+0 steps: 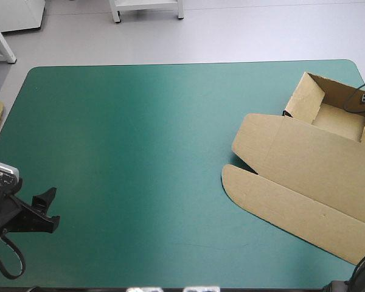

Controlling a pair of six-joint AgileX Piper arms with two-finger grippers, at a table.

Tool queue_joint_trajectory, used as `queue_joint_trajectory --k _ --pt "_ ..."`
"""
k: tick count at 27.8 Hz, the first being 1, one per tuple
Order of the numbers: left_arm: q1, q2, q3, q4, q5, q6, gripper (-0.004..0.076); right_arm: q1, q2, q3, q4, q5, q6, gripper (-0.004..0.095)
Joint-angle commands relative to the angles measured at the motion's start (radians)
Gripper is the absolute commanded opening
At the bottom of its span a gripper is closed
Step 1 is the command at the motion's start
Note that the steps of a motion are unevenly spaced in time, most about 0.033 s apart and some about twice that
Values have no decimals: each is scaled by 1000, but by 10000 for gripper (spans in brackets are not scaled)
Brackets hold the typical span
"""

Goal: Fold the box

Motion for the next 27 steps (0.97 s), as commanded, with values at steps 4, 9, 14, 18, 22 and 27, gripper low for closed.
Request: queue_joint_trajectory --k 4,9,14,18,22,27 --pt "-6 5 -24 134 -83 -28 473 39 -183 42 217 23 -98 434" --pt "-6 5 -11 138 -114 -74 473 146 -359 176 277 23 -156 372" --pt "-6 5 42 138 -112 -74 473 248 -559 348 396 -9 -204 326" --pt "-6 -6 84 131 -112 -76 473 317 -750 484 415 -44 -198 324" --pt "-6 -52 100 117 -105 -95 473 367 -966 630 415 -49 -211 324" --pt "-6 -195 124 1 -132 -62 473 393 -1454 917 398 -228 -268 323"
